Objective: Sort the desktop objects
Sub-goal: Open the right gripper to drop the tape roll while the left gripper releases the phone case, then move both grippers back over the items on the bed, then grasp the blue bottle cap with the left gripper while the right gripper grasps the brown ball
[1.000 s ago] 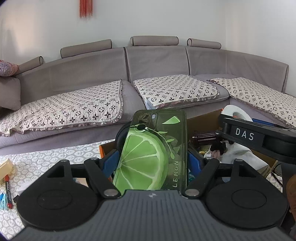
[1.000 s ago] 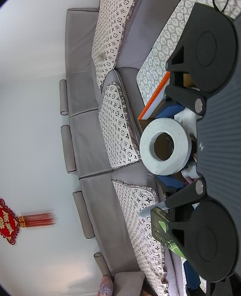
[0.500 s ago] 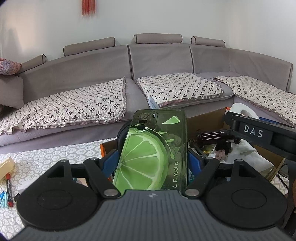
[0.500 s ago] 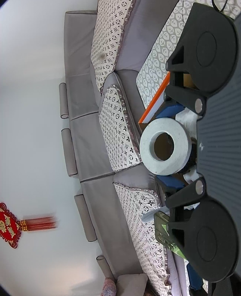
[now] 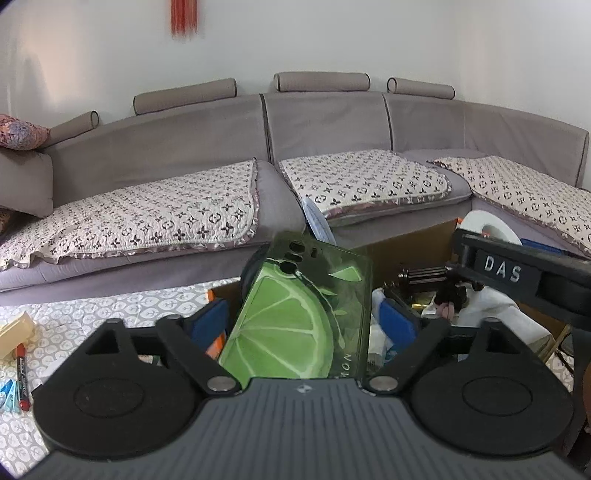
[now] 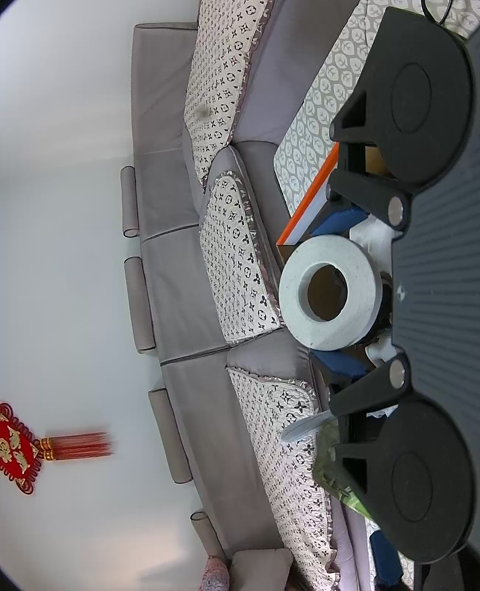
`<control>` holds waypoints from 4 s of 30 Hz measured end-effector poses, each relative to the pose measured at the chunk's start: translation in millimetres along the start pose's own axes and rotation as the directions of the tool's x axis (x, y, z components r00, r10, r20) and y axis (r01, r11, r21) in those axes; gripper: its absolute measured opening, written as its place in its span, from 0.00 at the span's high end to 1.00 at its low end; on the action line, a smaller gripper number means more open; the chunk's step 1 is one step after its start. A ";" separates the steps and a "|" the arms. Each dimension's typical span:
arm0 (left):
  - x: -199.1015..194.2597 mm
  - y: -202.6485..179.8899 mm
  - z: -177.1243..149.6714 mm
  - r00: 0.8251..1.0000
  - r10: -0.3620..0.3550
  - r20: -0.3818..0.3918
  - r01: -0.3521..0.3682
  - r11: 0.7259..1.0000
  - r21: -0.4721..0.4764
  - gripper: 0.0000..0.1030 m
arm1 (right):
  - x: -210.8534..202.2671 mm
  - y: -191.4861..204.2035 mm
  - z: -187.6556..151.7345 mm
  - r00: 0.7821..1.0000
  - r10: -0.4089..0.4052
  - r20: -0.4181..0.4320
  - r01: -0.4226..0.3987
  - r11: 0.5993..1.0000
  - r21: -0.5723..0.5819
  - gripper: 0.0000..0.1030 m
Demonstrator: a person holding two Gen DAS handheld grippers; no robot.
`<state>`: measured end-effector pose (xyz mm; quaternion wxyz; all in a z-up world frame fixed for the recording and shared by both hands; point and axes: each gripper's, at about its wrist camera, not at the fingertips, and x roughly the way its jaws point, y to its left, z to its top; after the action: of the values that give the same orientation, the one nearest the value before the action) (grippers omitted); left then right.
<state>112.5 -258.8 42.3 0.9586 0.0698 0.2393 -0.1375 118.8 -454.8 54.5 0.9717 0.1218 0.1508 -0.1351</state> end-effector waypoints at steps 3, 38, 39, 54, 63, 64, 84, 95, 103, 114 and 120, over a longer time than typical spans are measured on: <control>-2.3 -0.3 1.1 1.000 0.004 0.016 -0.004 1.000 0.001 0.00 | -1.7 2.2 -0.5 1.000 0.005 0.008 -0.005 1.000 -0.005 0.12; -54.0 100.6 -23.8 0.990 0.132 0.048 -0.127 0.988 -0.086 0.00 | -58.1 82.2 2.2 0.980 0.120 0.157 -0.090 0.979 -0.186 0.00; -57.0 106.9 -27.1 0.988 0.148 0.048 -0.143 0.986 -0.090 0.00 | -61.0 87.6 1.5 0.978 0.139 0.158 -0.107 0.975 -0.193 0.00; -63.3 165.5 -82.9 0.954 0.293 0.065 -0.280 0.948 -0.151 0.00 | -103.7 162.3 -58.4 0.923 0.381 0.056 -0.343 0.878 -0.334 0.00; -65.7 173.4 -107.5 0.957 0.286 0.050 -0.280 0.954 -0.104 0.00 | -109.7 188.7 -110.0 0.912 0.395 -0.106 -0.402 0.814 -0.420 0.00; -68.6 176.6 -107.9 0.957 0.285 0.048 -0.279 0.954 -0.112 0.00 | -110.1 191.3 -111.6 0.909 0.399 -0.117 -0.409 0.809 -0.423 0.00; -14.1 302.8 -91.7 0.936 0.349 0.050 -0.346 0.936 -0.064 0.00 | -80.0 205.2 -130.4 0.937 0.300 -0.179 -0.350 0.818 -0.457 0.00; 3.8 320.6 -90.7 0.949 0.314 -0.012 -0.313 0.941 -0.133 0.06 | -41.3 198.0 -128.7 0.935 0.191 -0.299 -0.303 0.869 -0.392 0.26; 14.1 326.8 -92.7 0.965 0.250 -0.082 -0.259 0.956 -0.135 0.11 | -37.7 194.7 -133.0 0.925 0.164 -0.343 -0.293 0.884 -0.365 0.26; 23.5 345.9 -95.9 0.956 0.231 -0.181 -0.264 0.947 -0.183 0.36 | -36.1 190.3 -127.6 0.906 0.200 -0.374 -0.338 0.873 -0.353 0.38; 18.3 341.8 -96.7 0.962 0.216 -0.166 -0.238 0.963 -0.126 0.72 | -35.0 189.3 -127.5 0.902 0.208 -0.377 -0.344 0.874 -0.343 0.38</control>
<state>187.1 81.8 -27.8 0.9497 0.0374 0.3109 -0.0030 110.2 -234.8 -14.9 0.9459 -0.0387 0.3159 0.0630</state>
